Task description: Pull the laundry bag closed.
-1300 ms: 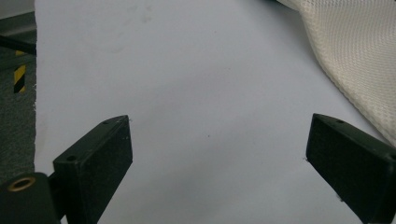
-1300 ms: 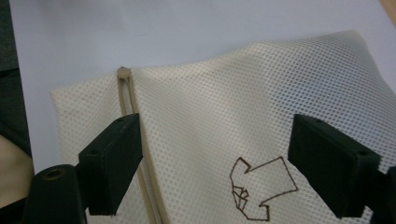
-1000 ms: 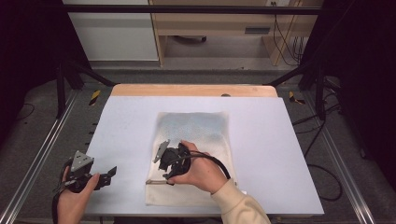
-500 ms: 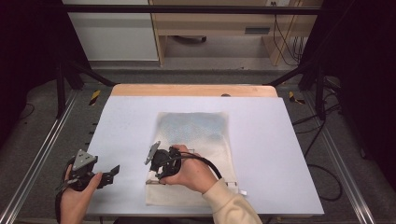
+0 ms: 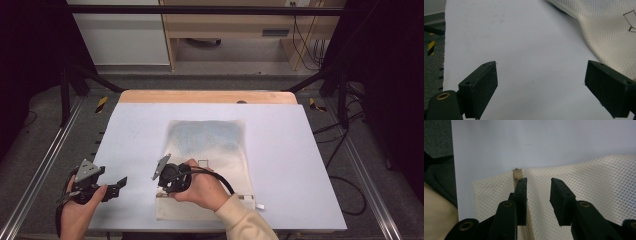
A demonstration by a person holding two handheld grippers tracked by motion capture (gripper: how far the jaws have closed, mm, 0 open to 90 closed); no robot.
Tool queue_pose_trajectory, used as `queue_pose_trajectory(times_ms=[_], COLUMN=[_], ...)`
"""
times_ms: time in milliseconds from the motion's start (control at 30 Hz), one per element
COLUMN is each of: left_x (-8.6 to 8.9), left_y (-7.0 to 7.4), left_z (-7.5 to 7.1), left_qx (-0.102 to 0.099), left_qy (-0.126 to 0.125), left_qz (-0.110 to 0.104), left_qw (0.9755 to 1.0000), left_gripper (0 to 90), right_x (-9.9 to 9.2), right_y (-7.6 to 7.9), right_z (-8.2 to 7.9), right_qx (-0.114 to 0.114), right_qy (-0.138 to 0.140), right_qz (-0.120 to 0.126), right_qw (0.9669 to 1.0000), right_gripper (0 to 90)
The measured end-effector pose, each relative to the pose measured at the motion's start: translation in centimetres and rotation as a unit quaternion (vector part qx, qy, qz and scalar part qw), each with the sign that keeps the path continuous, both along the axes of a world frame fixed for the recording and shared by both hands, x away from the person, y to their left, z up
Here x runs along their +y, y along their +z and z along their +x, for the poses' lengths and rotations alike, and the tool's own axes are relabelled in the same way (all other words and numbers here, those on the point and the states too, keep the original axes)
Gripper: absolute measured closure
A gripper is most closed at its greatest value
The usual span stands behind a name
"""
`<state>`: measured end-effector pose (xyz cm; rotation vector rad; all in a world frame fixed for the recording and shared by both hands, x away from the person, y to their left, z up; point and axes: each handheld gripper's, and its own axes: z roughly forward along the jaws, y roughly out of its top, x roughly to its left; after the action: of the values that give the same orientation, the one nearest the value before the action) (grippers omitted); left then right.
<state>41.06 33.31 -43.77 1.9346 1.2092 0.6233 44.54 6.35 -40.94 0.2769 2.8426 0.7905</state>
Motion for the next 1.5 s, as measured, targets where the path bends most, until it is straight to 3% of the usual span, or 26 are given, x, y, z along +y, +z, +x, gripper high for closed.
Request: queue_pose_trajectory(times_ms=[200,400,467,500,533,733,800,933,967,1067,1100,1133,1200,1300,1333,1367,1433,1500], left_x=[-0.1,-0.1,-0.2,-0.3,-0.5,-1.5,-2.0,-3.0,-3.4,-4.1,-4.7,-4.7,-5.5,-6.0,-6.3,-6.3,-6.7,-7.0], left_y=[0.1,0.2,0.2,0.3,0.4,0.8,0.7,0.4,0.2,-0.2,-0.5,-0.5,-0.7,-0.9,-1.1,-1.1,-1.2,-1.2], left_z=[-0.4,-0.8,-0.9,-1.1,-1.3,-2.3,-2.6,-3.2,-3.5,-3.7,-3.8,-3.8,-3.8,-3.8,-3.7,-3.7,-3.5,-3.3], left_qx=[0.005,0.011,0.014,0.016,0.018,0.029,0.035,0.050,0.061,0.076,0.085,0.085,0.091,0.093,0.099,0.099,0.098,0.096], left_qy=[-0.014,-0.018,-0.019,-0.020,-0.023,-0.043,-0.054,-0.073,-0.084,-0.087,-0.094,-0.094,-0.113,-0.120,-0.131,-0.131,-0.139,-0.139], left_qz=[0.006,0.000,-0.001,-0.002,-0.002,-0.016,-0.028,-0.028,-0.038,-0.021,-0.024,-0.024,-0.040,-0.038,-0.059,-0.059,-0.082,-0.091], left_qw=[0.9999,0.9998,0.9997,0.9997,0.9996,0.9985,0.9975,0.9957,0.9939,0.9931,0.9917,0.9917,0.9887,0.9877,0.9847,0.9847,0.9821,0.9814], left_gripper=[14.5,13.8,13.9,14.6,15.2,17.2,17.1,16.6,16.7,17.4,17.4,17.6,17.9,17.9,18.2,18.7,19.1,19.8], right_x=[1.6,2.7,3.0,3.0,3.0,2.7,2.5,2.5,2.3,2.1,2.1,2.1,2.0,1.9,1.8,1.8,1.7,1.7], right_y=[-1.5,-2.6,-2.8,-2.9,-2.9,-2.3,-2.1,-2.0,-1.9,-1.8,-1.7,-1.7,-1.5,-1.5,-1.4,-1.4,-1.3,-1.2], right_z=[-0.5,-0.1,0.0,0.1,0.3,0.2,0.1,-0.1,-0.1,0.0,0.0,0.0,0.0,0.0,-0.1,-0.1,-0.1,-0.1], right_qx=[0.026,0.031,0.039,0.044,0.053,0.054,0.055,0.054,0.052,0.051,0.051,0.051,0.046,0.043,0.044,0.044,0.044,0.044], right_qy=[0.023,0.031,0.032,0.034,0.034,0.034,0.035,0.038,0.040,0.039,0.037,0.037,0.040,0.042,0.042,0.042,0.043,0.042], right_qz=[-0.003,-0.023,-0.023,-0.020,-0.017,-0.011,-0.007,-0.009,-0.005,0.001,0.002,0.002,0.006,0.008,0.009,0.009,0.012,0.013], right_qw=[0.9994,0.9988,0.9985,0.9983,0.9979,0.9979,0.9978,0.9977,0.9978,0.9979,0.9980,0.9980,0.9981,0.9981,0.9981,0.9981,0.9981,0.9981], right_gripper=[68.7,69.6,75.6,81.0,81.6,81.8,81.9,81.9,81.9,81.9,81.9,81.9,81.9,81.9,81.9,81.9,81.9,81.9])
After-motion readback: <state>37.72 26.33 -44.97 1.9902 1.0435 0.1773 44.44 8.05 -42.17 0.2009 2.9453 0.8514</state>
